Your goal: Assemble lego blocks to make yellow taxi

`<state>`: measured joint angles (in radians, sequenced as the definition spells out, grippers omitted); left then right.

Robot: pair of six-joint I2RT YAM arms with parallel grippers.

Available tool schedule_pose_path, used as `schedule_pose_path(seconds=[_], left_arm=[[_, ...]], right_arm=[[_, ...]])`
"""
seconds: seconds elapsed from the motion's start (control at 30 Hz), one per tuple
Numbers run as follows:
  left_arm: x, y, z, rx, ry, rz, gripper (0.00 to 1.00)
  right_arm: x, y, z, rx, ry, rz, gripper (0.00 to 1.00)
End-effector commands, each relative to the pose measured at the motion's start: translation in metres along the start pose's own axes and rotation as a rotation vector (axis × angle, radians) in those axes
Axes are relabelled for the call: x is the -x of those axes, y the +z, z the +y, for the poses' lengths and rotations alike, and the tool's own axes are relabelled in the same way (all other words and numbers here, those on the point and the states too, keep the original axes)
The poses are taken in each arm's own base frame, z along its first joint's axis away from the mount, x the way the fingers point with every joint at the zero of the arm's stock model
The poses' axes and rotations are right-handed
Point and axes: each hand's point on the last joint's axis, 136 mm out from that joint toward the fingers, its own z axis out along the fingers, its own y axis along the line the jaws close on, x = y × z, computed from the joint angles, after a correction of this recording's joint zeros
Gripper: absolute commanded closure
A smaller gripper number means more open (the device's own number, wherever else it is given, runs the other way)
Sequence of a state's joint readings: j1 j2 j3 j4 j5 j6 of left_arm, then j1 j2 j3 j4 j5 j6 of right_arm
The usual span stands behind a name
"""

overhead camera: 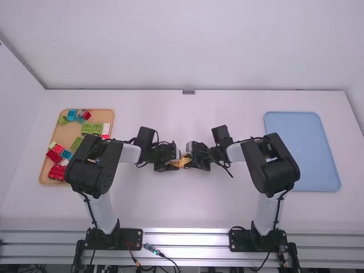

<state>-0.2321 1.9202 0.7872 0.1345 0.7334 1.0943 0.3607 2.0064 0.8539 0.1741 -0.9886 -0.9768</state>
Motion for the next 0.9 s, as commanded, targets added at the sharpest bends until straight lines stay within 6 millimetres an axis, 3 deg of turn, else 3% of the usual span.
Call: schedule_pose_path(seconds=[0.0, 0.33, 0.47, 0.67, 0.87], left_arm=[[-0.015, 0.004, -0.02, -0.032, -0.022, 0.032, 0.98], [-0.018, 0.004, -0.024, -0.038, -0.032, 0.041, 0.98], [-0.018, 0.004, -0.024, -0.038, -0.032, 0.041, 0.98], [-0.024, 0.003, -0.015, 0.004, -0.078, 0.083, 0.98], [-0.023, 0.001, -0.01, -0.016, -0.102, 0.116, 0.98]], right_arm=[[-0.003, 0.0, -0.008, -0.018, -0.019, 0.012, 0.96], [0.01, -0.009, -0.015, -0.007, -0.021, -0.051, 0.96], [0.006, -0.015, -0.019, -0.019, 0.004, -0.043, 0.96], [-0.003, -0.009, -0.001, 0.031, -0.02, -0.003, 0.97], [-0.008, -0.001, -0.005, 0.0, 0.022, 0.059, 0.98]])
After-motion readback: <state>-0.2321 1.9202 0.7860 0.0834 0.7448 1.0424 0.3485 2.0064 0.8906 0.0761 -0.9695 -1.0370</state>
